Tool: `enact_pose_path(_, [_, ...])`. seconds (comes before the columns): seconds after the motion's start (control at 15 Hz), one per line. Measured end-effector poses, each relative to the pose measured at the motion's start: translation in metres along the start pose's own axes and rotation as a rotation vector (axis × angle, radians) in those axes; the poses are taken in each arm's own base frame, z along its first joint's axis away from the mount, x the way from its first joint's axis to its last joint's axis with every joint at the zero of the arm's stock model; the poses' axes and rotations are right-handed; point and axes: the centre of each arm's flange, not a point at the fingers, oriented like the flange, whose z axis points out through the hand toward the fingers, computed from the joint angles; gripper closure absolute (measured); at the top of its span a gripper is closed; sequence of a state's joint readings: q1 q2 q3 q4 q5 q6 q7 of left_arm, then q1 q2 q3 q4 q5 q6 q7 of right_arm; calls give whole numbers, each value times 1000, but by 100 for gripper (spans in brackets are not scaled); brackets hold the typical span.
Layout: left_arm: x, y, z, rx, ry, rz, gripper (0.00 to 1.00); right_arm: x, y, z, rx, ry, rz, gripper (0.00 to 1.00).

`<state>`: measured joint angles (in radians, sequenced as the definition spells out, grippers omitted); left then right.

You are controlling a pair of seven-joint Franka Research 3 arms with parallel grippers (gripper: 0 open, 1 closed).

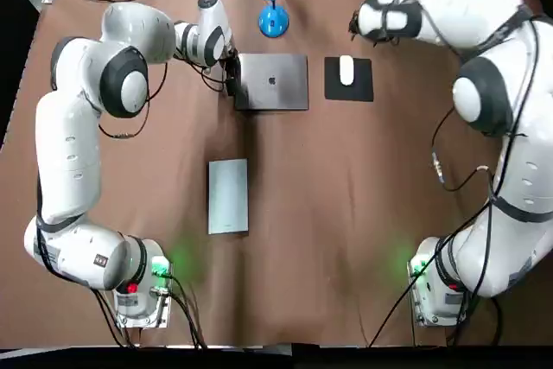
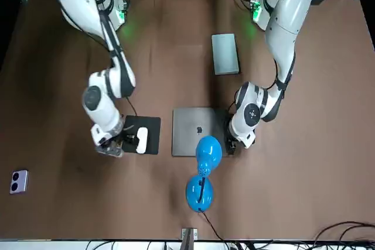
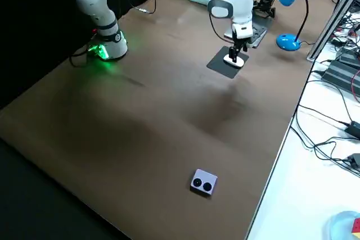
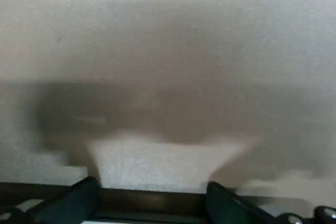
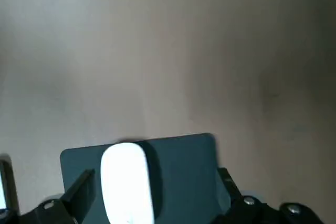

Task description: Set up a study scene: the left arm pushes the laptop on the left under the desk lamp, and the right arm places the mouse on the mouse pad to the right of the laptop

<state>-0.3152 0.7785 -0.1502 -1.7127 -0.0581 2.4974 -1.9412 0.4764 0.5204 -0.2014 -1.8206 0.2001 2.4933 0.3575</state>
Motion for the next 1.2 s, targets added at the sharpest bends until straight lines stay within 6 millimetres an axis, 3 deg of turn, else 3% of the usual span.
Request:
enact_pose_path(0.13, [3, 9, -9, -20, -6, -10, 0, 22, 26, -37, 3, -27, 0, 0])
enact_pose_path(0.27, [14, 24, -30, -52, -12, -16, 0, 40, 53, -74, 12, -36, -5, 0])
enact_pose_path(0.47, [36, 42, -81, -92, -12, 4, 0, 61, 99, -125, 20, -62, -32, 0])
enact_pose_path(0.73, [68, 55, -149, -131, 9, 80, 0, 90, 188, -211, 34, -129, -98, 0])
enact_pose_path(0.87, [88, 60, -175, -146, 22, 152, 0, 96, 222, -252, 31, -155, -104, 0])
enact_pose_path(1.0, [115, 61, -203, -119, 48, 374, 0, 91, 247, -296, -55, -222, -113, 0])
enact_pose_path(1.2, [125, 60, -213, -100, 59, 532, 0, 85, 244, -321, -110, -226, -133, 0])
